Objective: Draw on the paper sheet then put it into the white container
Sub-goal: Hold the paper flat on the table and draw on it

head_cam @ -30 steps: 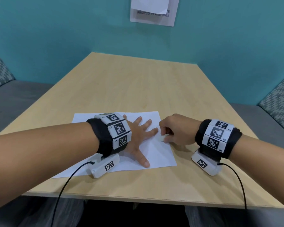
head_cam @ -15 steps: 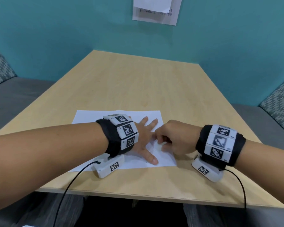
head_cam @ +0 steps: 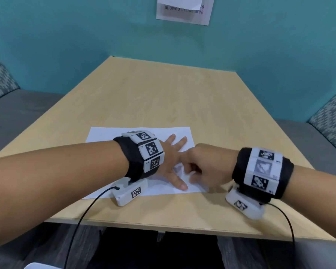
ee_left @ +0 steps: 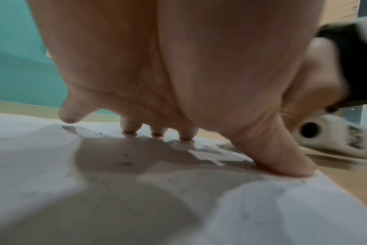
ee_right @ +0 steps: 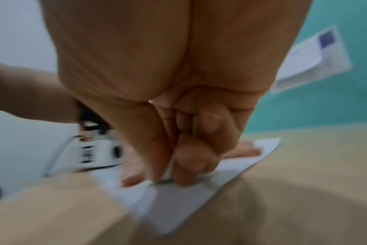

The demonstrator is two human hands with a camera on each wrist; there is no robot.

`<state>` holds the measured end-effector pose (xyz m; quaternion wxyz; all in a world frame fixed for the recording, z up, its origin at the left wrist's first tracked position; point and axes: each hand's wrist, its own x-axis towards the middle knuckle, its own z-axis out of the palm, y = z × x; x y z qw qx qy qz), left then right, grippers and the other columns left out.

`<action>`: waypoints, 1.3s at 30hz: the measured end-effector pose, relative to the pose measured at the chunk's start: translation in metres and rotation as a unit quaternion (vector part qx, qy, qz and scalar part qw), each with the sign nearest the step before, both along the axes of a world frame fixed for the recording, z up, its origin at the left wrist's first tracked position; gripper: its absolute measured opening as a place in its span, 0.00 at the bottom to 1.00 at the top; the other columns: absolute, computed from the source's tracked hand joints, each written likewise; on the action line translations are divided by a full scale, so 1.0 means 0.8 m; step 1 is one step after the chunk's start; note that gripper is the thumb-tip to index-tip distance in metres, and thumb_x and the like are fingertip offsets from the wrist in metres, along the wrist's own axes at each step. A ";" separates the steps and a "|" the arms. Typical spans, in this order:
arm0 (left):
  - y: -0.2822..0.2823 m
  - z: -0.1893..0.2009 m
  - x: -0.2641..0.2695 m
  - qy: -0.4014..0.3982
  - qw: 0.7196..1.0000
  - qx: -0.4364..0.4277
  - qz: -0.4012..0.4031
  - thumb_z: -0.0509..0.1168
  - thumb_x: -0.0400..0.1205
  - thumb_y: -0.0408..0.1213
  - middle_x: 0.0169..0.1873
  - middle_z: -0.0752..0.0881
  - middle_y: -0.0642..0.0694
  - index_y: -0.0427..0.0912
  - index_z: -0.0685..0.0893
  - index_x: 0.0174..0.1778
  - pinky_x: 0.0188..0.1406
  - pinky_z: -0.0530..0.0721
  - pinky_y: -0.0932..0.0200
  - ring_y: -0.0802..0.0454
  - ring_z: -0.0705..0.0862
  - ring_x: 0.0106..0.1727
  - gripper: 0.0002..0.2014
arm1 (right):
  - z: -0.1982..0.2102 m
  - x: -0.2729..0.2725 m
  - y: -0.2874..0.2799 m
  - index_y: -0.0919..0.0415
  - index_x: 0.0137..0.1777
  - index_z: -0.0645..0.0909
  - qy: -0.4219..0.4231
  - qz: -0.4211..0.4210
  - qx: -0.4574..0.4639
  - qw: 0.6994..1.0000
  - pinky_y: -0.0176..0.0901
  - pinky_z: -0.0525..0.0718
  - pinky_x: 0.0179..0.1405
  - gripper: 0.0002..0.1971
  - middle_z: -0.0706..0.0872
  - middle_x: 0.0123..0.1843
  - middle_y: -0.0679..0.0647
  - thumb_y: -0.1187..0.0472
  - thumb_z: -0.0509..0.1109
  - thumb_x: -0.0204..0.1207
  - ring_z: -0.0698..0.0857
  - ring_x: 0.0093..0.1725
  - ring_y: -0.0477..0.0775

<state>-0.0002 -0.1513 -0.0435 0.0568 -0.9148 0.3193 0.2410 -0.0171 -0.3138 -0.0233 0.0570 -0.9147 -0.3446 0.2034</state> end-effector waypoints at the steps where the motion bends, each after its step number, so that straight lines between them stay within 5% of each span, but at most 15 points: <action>1: 0.000 -0.001 0.001 0.000 1.000 -0.005 -0.001 0.65 0.75 0.72 0.86 0.29 0.46 0.69 0.60 0.82 0.76 0.43 0.20 0.33 0.29 0.84 0.40 | -0.002 -0.005 0.001 0.51 0.39 0.75 0.019 0.014 0.000 1.000 0.43 0.79 0.35 0.05 0.83 0.36 0.50 0.63 0.67 0.69 0.79 0.35 0.52; 5: -0.001 -0.005 0.003 -0.012 1.000 0.003 0.004 0.65 0.73 0.73 0.86 0.30 0.47 0.67 0.42 0.86 0.77 0.46 0.21 0.33 0.32 0.85 0.51 | 0.010 0.029 -0.013 0.52 0.41 0.78 -0.043 -0.058 -0.023 0.997 0.39 0.77 0.38 0.05 0.80 0.37 0.45 0.60 0.71 0.71 0.80 0.40 0.52; 10: 0.001 -0.001 0.003 -0.001 1.000 -0.008 -0.008 0.66 0.74 0.71 0.86 0.30 0.45 0.70 0.58 0.83 0.76 0.43 0.21 0.32 0.30 0.85 0.41 | -0.005 -0.005 0.000 0.48 0.36 0.73 0.018 0.016 0.006 1.000 0.42 0.79 0.34 0.07 0.81 0.32 0.47 0.62 0.67 0.69 0.78 0.33 0.51; 15: -0.002 -0.008 0.007 -0.015 1.000 0.012 -0.003 0.65 0.72 0.74 0.86 0.29 0.47 0.67 0.40 0.85 0.75 0.47 0.19 0.33 0.32 0.85 0.53 | 0.007 0.024 -0.015 0.54 0.41 0.78 -0.059 -0.038 -0.024 0.997 0.39 0.74 0.34 0.02 0.77 0.32 0.43 0.62 0.69 0.72 0.77 0.36 0.51; 19: 0.001 -0.009 0.010 0.000 1.000 0.001 -0.004 0.66 0.72 0.74 0.85 0.28 0.48 0.71 0.51 0.84 0.73 0.45 0.16 0.34 0.30 0.85 0.46 | 0.000 -0.002 0.000 0.57 0.43 0.78 -0.002 0.020 -0.017 1.000 0.47 0.80 0.36 0.04 0.83 0.35 0.52 0.64 0.67 0.70 0.79 0.35 0.54; 23: 0.000 -0.016 0.011 -0.022 1.000 0.013 0.001 0.64 0.70 0.77 0.85 0.29 0.50 0.70 0.36 0.83 0.74 0.48 0.17 0.35 0.32 0.86 0.54 | 0.010 0.029 -0.017 0.55 0.42 0.79 -0.072 -0.047 -0.017 0.996 0.41 0.73 0.37 0.02 0.77 0.31 0.42 0.62 0.70 0.71 0.75 0.32 0.46; 28: 0.002 -0.010 0.010 -0.003 1.000 -0.008 0.002 0.66 0.71 0.74 0.85 0.28 0.49 0.73 0.42 0.83 0.74 0.45 0.16 0.35 0.30 0.85 0.50 | -0.004 -0.005 -0.005 0.52 0.39 0.75 -0.006 0.010 -0.003 1.000 0.44 0.80 0.35 0.04 0.83 0.35 0.50 0.62 0.67 0.70 0.80 0.34 0.53; 32: 0.000 -0.014 0.012 -0.020 1.000 0.007 -0.001 0.64 0.69 0.77 0.86 0.29 0.48 0.69 0.33 0.83 0.74 0.49 0.17 0.34 0.32 0.86 0.57 | 0.008 0.029 -0.023 0.56 0.42 0.80 -0.070 -0.065 -0.014 0.995 0.40 0.78 0.36 0.02 0.80 0.35 0.45 0.60 0.71 0.71 0.79 0.37 0.54; 39: 0.005 -0.010 0.012 -0.012 1.000 -0.005 -0.012 0.64 0.69 0.77 0.85 0.29 0.49 0.73 0.33 0.81 0.75 0.45 0.15 0.35 0.32 0.86 0.55 | 0.006 0.003 -0.010 0.58 0.44 0.80 -0.013 -0.026 -0.004 1.000 0.40 0.79 0.37 0.03 0.87 0.39 0.53 0.60 0.69 0.72 0.81 0.36 0.52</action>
